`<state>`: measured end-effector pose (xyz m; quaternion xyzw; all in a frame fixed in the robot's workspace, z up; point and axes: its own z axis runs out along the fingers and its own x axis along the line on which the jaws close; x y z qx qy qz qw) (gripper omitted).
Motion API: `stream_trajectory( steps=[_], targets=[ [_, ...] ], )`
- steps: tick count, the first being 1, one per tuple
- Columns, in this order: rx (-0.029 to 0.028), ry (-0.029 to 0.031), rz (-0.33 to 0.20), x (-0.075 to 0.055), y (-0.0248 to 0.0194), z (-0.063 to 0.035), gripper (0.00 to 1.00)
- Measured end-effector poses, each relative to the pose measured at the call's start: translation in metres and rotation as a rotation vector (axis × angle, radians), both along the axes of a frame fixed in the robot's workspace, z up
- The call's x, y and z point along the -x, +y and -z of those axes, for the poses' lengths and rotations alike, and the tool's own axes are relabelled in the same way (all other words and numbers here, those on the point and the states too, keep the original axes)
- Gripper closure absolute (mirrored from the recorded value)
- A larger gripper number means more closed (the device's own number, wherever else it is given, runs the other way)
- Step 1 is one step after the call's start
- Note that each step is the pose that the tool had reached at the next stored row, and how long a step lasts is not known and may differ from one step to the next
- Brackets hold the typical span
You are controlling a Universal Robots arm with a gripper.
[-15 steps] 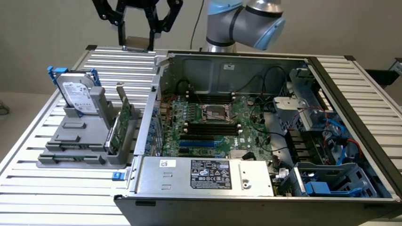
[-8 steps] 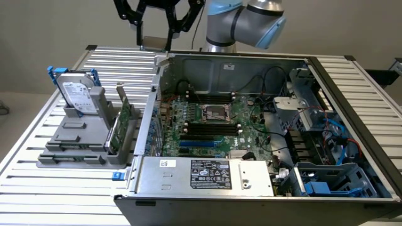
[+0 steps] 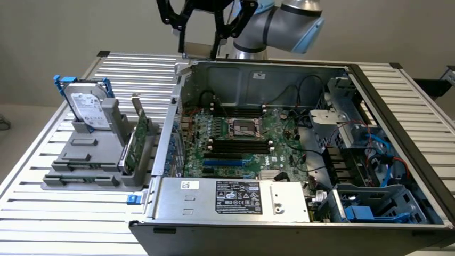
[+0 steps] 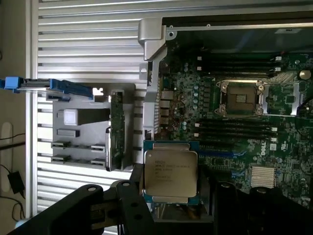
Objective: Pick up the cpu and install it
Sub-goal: 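Pick up the cpu and move it towards the insertion slot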
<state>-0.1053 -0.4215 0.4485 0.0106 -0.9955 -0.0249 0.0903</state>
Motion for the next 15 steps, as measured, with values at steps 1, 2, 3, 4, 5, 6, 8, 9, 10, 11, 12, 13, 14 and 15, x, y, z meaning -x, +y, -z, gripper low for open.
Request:
stream_trajectory(
  steps=[1,2,3,4,5,6,8,9,10,11,12,13,14,15],
  targets=[
    [0.0008,0.0001,0.000,-0.005,0.0007,0.0017,0.45],
    [0.0013,0.0001,0.000,-0.009,0.0016,0.0034,0.45],
    [0.0018,0.0001,0.000,-0.014,0.0026,0.0051,0.45],
    [0.0020,0.0000,0.000,-0.018,0.0040,0.0069,0.45],
    [0.0024,0.0001,0.000,-0.023,0.0057,0.0087,0.45],
    [0.0025,0.0000,0.000,-0.027,0.0074,0.0105,0.45],
    [0.0027,0.0000,0.000,-0.036,0.0114,0.0142,0.45],
    [0.0026,0.0000,0.000,-0.041,0.0135,0.0160,0.45],
    [0.0027,0.0001,0.000,-0.045,0.0157,0.0178,0.45],
    [0.0027,0.0001,0.000,-0.050,0.0183,0.0197,0.45],
    [0.0027,0.0000,0.000,-0.055,0.0209,0.0215,0.45],
    [0.0026,0.0000,0.000,-0.059,0.0238,0.0232,0.45],
    [0.0027,0.0000,0.000,-0.063,0.0269,0.0248,0.45],
    [0.0028,0.0001,0.000,-0.065,0.0305,0.0263,0.45]
  ],
)
